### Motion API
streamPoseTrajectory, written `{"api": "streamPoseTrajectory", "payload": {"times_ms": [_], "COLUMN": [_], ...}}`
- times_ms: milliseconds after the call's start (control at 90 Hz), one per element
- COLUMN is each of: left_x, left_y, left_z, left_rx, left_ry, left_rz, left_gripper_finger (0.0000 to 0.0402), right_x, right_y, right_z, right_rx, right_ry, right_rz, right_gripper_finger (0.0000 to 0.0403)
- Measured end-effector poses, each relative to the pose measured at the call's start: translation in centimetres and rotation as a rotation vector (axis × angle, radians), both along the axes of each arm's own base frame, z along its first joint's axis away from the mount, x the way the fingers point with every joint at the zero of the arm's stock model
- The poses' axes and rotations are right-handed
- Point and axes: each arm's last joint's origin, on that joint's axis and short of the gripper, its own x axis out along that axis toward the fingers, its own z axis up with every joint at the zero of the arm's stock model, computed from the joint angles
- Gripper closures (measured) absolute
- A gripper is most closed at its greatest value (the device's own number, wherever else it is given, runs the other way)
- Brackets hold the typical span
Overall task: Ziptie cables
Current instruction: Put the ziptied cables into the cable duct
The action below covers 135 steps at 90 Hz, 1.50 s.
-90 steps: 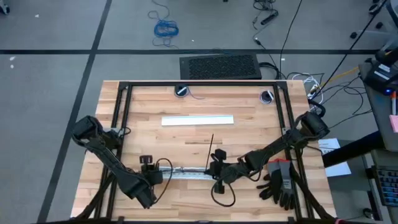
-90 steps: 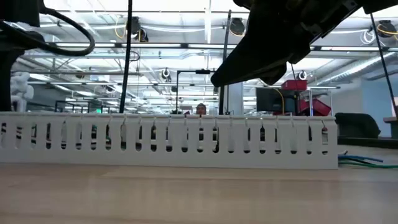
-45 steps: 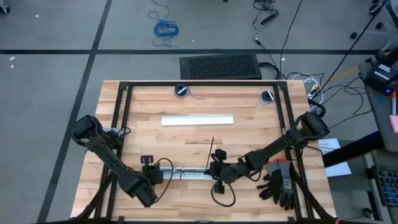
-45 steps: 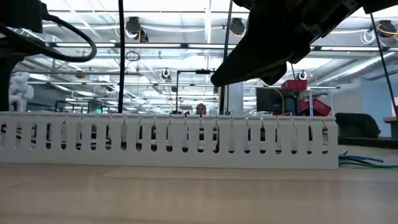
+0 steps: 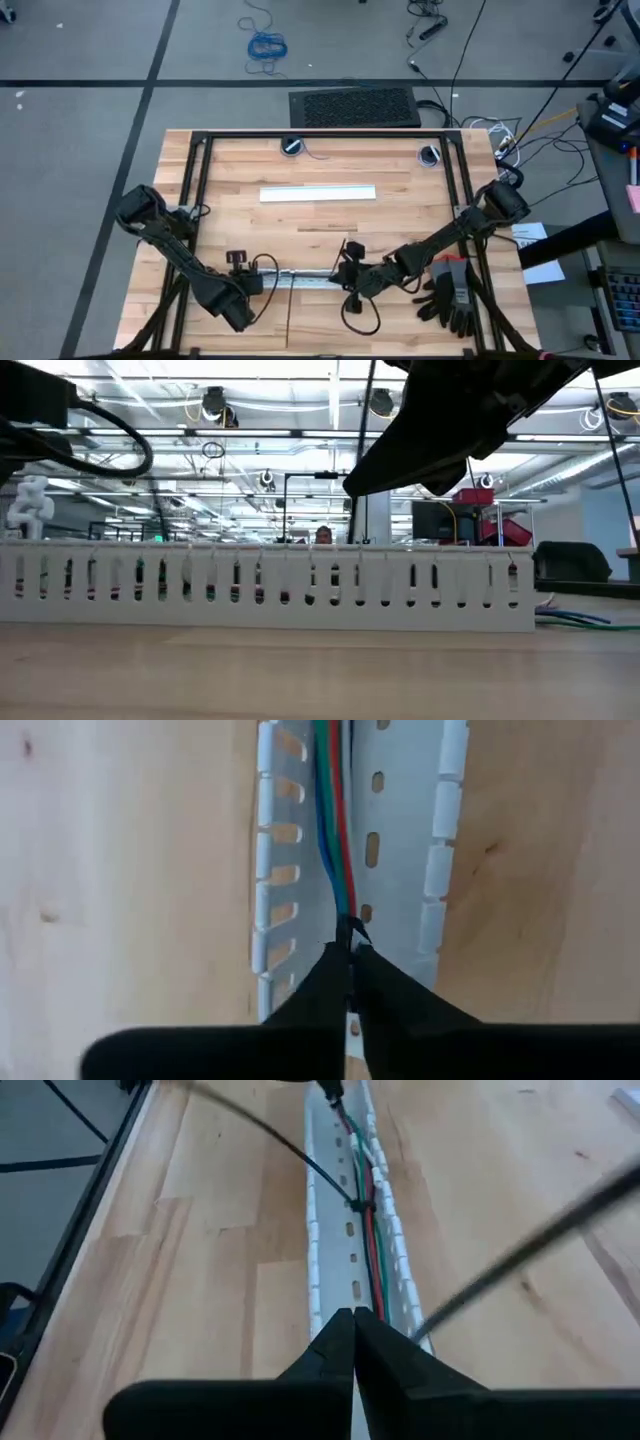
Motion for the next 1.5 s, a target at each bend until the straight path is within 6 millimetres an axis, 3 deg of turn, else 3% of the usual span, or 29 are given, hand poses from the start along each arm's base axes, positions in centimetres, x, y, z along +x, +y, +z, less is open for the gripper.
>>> {"api": "streamPoseTrajectory", "payload": {"times_ms": [422,711,856,1156,1500], "left_x": [0.1,1.7,2.4,2.4,2.3], "left_y": [0.1,-0.1,0.4,0.2,0.1], "left_z": [0.3,1.6,1.9,2.0,2.0], "left_rx": [0.003,-0.014,-0.018,-0.043,-0.056], "left_ry": [0.004,-0.07,-0.073,-0.04,-0.031], "left_rz": [0.031,0.025,0.035,0.02,0.018], "left_gripper_finger": [0.04,0.04,0.04,0.0401,0.0401], "right_x": [0.1,0.3,0.6,1.3,0.5], "right_y": [-0.3,-0.1,0.0,-1.0,-0.6], "right_z": [0.0,0.2,-0.6,-1.4,-1.7], "right_rx": [0.0,0.059,0.062,-0.099,-0.109], "right_ry": [0.0,-0.022,-0.013,-0.035,0.027], "right_rz": [-0.007,0.012,0.018,-0.042,-0.044], "right_gripper_finger": [0.0403,0.0403,0.0403,0.0403,0.0403]}}
